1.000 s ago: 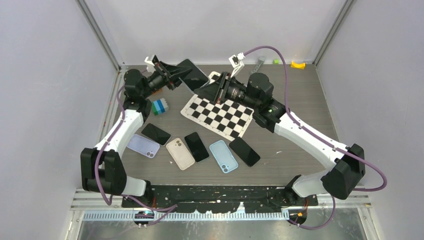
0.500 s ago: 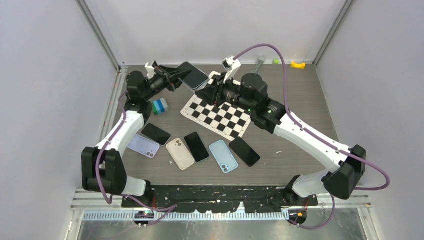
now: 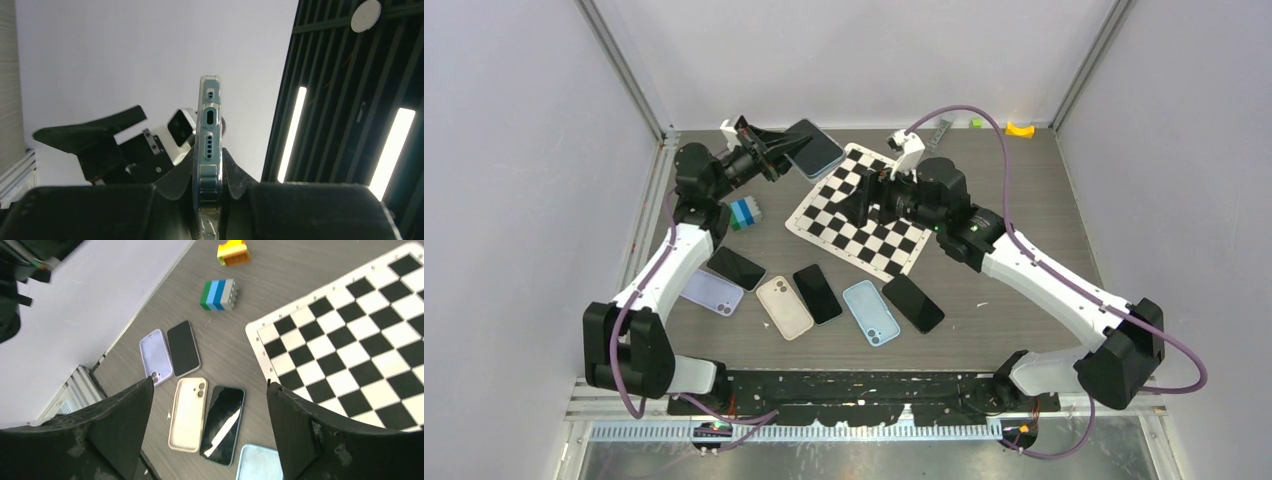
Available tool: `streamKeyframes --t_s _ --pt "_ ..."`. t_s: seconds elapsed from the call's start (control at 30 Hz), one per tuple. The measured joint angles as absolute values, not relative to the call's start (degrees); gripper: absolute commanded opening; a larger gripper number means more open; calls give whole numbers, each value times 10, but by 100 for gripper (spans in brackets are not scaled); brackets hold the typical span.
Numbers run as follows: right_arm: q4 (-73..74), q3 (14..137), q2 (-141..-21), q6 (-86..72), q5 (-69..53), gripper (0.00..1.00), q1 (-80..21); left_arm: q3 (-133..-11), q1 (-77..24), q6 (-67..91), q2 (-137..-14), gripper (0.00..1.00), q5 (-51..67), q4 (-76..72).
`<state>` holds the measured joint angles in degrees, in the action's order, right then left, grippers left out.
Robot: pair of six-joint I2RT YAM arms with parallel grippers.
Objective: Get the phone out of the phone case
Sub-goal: Remove the phone case from the phone.
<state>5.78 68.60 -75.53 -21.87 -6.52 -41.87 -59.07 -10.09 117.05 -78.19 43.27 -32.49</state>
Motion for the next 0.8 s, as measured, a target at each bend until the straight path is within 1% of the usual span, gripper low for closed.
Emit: streamKeyframes --t_s 0.13,0.3,0.37,0.57,0.63,0.77,0.8 --pt "67 665 -731 -243 -120 90 -389 -594 -103 1182 -772 0 444 -342" --pt "21 667 -681 -288 -181 91 -377 -594 -103 1183 -771 0 446 -345" --pt "-2 673 -670 -313 -189 93 -377 -594 -103 1181 -771 0 446 -345" --pt "-66 695 -685 -437 -177 93 -377 -594 -103 1165 -771 0 446 -343" --pt "-85 695 -703 -484 -173 91 -377 -594 -103 1161 -770 0 446 -340" --pt "-98 695 -732 -551 -163 76 -377 -594 -103 1151 -768 0 445 -338" --pt "-100 695 -735 -564 -162 71 -377 -594 -103 1148 -768 0 444 -335"
